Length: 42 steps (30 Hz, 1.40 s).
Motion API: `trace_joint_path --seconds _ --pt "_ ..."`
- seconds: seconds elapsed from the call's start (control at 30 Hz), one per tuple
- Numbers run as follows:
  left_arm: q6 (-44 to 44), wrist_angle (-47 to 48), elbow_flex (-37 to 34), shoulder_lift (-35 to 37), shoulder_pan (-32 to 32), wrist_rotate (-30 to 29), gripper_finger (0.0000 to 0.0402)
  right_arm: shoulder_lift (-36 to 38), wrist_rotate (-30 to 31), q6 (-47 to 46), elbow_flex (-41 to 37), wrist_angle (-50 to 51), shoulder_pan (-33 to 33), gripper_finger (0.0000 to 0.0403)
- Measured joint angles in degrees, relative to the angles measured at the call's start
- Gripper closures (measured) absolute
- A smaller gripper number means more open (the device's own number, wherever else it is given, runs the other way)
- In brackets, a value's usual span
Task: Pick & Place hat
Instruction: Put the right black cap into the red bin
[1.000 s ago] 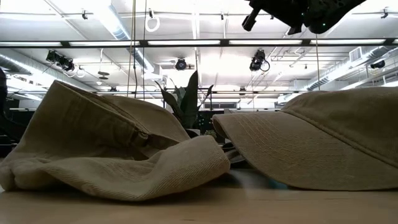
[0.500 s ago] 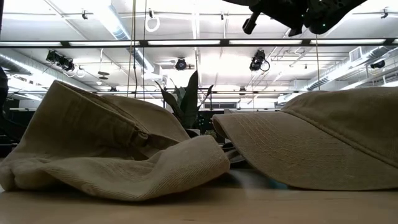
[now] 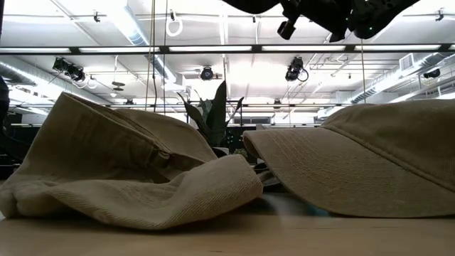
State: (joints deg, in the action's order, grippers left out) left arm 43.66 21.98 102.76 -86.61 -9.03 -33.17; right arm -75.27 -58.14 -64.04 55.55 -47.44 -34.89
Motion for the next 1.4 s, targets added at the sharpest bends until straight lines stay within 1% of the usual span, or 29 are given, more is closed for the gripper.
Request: trace_joint_path --seconds 0.13,0.23,0.33,0.4,0.5,0.7,0.83,0.97,1.0,1.07,1.17,1.3,1.4 --pt "0.79 5.54 0.00 -0.02 -0.60 -0.02 0.0378 0.01 -3.21 -4.22 0.00 0.50 -1.65 0.0159" --pt "2.66 10.86 0.00 -0.01 -1.33 0.03 0.0378 0.05 -6.30 -5.82 0.00 4.42 -3.57 0.0101" --pt "4.86 15.88 0.00 -0.02 -2.75 -2.73 0.0378 0.40 -6.74 -5.61 0.00 9.89 -5.89 0.0065" --pt "6.09 20.19 0.00 0.00 -3.67 -5.09 0.0378 0.56 -6.80 -5.41 0.00 11.68 -7.09 0.0054" --pt "10.71 28.51 0.00 0.00 -5.06 -7.22 0.0378 0.54 -6.77 -5.48 0.00 12.52 -7.82 0.0051" --pt "19.73 43.26 0.00 0.08 -8.06 -7.42 0.0378 1.31 -6.56 -5.50 0.00 12.46 -7.81 0.0068" --pt "24.90 54.56 0.02 0.40 -8.56 -7.56 0.0378 1.67 -4.32 -6.52 0.00 12.44 -6.43 0.0077" --pt "26.14 67.84 0.01 0.41 -6.72 -7.71 0.0378 2.02 -0.52 -10.80 0.00 12.37 -2.49 0.0083" --pt "25.12 68.09 -0.23 0.48 -5.85 -7.79 0.0378 2.12 0.39 -10.99 0.00 12.41 -1.01 0.0085" --pt "18.65 66.70 -1.20 0.90 -3.77 -8.04 0.0378 2.22 1.95 -10.92 0.00 12.33 1.97 0.0089" --pt "11.67 67.01 -1.14 1.62 -0.33 -8.43 0.0378 2.22 4.59 -10.35 0.00 12.44 6.09 0.0095" --pt "4.61 66.58 -1.18 1.29 4.74 -7.38 0.0378 2.22 8.89 -8.68 0.00 12.83 10.80 0.0099" --pt "-0.42 65.45 -1.16 1.48 8.25 -6.39 0.0378 2.22 10.30 -7.70 0.00 12.81 13.57 0.0099"
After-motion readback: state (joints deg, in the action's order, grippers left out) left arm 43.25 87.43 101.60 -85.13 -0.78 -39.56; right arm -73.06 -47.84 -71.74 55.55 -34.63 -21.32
